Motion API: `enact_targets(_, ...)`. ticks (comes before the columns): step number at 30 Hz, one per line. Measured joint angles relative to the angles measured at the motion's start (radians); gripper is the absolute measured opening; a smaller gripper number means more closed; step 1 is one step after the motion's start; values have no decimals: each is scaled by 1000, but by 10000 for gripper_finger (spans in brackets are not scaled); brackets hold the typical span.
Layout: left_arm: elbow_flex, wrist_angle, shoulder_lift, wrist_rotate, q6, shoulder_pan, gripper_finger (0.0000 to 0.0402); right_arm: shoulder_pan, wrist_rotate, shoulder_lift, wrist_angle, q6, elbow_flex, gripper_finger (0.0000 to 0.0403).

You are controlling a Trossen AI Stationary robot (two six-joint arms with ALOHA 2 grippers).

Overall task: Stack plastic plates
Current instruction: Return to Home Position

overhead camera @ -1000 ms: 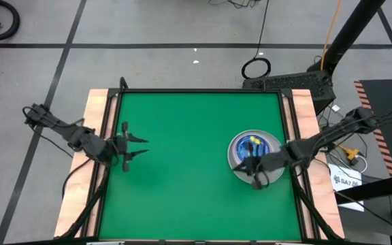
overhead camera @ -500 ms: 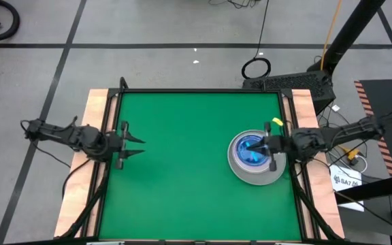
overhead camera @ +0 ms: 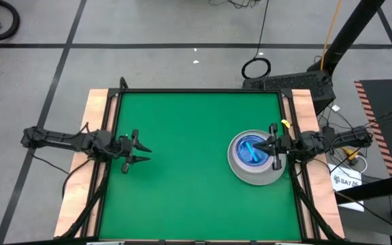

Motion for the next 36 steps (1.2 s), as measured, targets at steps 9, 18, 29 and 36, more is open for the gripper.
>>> enact_targets(9,-77,121,2,97,-44,38,154,-91,47,-66,38,-36,-120,2)
enact_targets(18,-77,126,3,93,40,90,154,-180,101,-54,35,-76,-122,2)
enact_targets(29,-75,18,4,-87,-62,113,154,-200,126,-41,25,-91,-122,2)
enact_targets(36,-74,17,8,-99,-52,113,154,-200,125,-41,24,2,-122,2)
